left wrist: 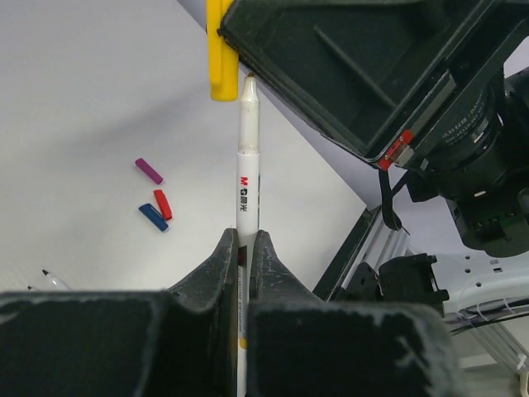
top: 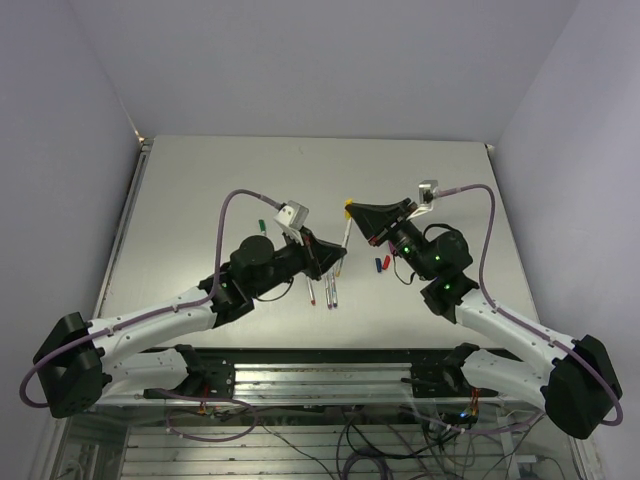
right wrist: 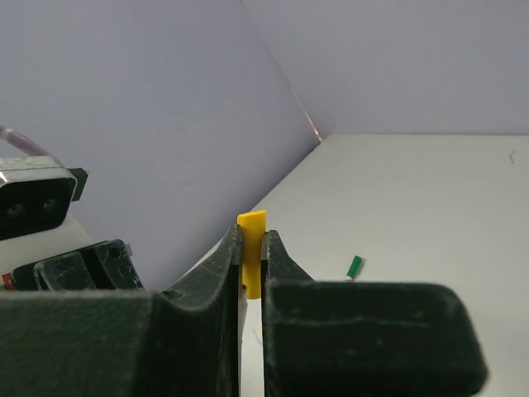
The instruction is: Insert the pens into the pen caps
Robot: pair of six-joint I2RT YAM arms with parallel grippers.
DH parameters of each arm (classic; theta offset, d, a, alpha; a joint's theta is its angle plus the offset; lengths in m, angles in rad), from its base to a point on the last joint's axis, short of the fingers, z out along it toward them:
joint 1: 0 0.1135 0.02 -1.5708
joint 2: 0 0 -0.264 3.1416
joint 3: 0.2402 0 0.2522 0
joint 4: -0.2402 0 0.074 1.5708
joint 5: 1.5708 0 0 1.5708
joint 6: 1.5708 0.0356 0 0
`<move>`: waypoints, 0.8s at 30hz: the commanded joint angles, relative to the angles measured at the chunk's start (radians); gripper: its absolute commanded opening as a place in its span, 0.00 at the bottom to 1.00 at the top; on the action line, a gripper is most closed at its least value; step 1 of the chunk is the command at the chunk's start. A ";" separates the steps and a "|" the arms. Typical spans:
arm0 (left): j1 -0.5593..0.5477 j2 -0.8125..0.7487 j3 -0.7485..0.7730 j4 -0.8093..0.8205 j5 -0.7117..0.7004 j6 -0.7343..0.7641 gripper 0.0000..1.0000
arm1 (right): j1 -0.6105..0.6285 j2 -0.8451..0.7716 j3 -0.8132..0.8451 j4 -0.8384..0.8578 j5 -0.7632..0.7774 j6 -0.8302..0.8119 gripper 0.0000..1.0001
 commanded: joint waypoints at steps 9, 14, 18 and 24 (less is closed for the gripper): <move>0.002 -0.043 -0.030 0.077 0.026 -0.012 0.07 | 0.020 -0.019 -0.013 0.106 0.054 -0.039 0.00; 0.002 -0.047 -0.040 0.082 0.012 -0.019 0.07 | 0.019 -0.022 -0.010 0.105 0.050 -0.031 0.00; 0.002 -0.039 -0.036 0.079 0.017 -0.013 0.07 | 0.019 -0.019 -0.011 0.117 0.045 -0.011 0.00; 0.002 -0.041 -0.041 0.079 0.005 -0.014 0.07 | 0.020 -0.021 -0.005 0.118 0.029 0.013 0.00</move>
